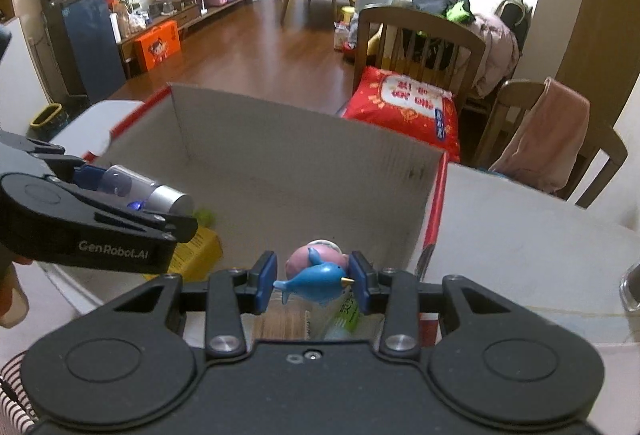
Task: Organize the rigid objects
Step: 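Carry the pill bottle and pig figurine with both tools into the shoebox, then open the left tool releasing the pill bottle while the right tool releases the pig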
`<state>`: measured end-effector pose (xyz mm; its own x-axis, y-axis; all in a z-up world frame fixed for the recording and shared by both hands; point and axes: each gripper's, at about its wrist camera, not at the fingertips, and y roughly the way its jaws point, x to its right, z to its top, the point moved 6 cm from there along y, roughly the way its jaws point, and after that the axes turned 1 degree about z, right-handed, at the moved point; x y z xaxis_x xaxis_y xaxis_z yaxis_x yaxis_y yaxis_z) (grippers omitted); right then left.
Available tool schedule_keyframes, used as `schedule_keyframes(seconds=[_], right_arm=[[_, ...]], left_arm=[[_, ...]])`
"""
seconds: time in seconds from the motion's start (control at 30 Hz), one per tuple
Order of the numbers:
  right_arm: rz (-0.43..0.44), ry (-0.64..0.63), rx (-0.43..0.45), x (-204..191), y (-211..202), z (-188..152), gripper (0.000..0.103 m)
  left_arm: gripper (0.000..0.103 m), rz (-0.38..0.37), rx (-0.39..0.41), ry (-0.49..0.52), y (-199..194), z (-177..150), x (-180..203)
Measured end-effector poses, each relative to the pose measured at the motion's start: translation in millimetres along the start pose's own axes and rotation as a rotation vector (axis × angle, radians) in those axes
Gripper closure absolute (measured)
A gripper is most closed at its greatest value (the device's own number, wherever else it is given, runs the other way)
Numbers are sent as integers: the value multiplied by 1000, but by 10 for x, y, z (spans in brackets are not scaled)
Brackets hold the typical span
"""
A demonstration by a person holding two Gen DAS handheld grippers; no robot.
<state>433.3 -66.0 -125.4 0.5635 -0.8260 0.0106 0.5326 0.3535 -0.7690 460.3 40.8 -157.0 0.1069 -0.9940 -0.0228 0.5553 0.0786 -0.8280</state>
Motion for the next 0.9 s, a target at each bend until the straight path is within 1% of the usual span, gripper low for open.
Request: schedule_keyframes(seconds=[0.13,0.23,0.37,0.63,0.7,0.87,0.9], right_arm=[[3,-15,-35,-47,85,-57,65],[-18,-37,-41,-62,103,-64,65],[-17,-40,-52,-63,94,-72,64],[-14,-29,-87,-76,92,-75,64],[-8,-24,-93,-82,73,-87,62],[-13,-20,-84,-78,-10,-96,51],[-14,-15,-79,-76,-40,-93,50]], left_arm=[[29,-3,-29,2,113,-17,19],[29,1,-52,6,188,-34,27],[29,-7,-103,-12,281,-73,20],[29,-5,-126,-16,275,-73,34],[29,-11,-130,-16,262,-81,41],[29,-18,-114,-21,196,-67,38],[29,-21,-112,-24,174,-70,28]])
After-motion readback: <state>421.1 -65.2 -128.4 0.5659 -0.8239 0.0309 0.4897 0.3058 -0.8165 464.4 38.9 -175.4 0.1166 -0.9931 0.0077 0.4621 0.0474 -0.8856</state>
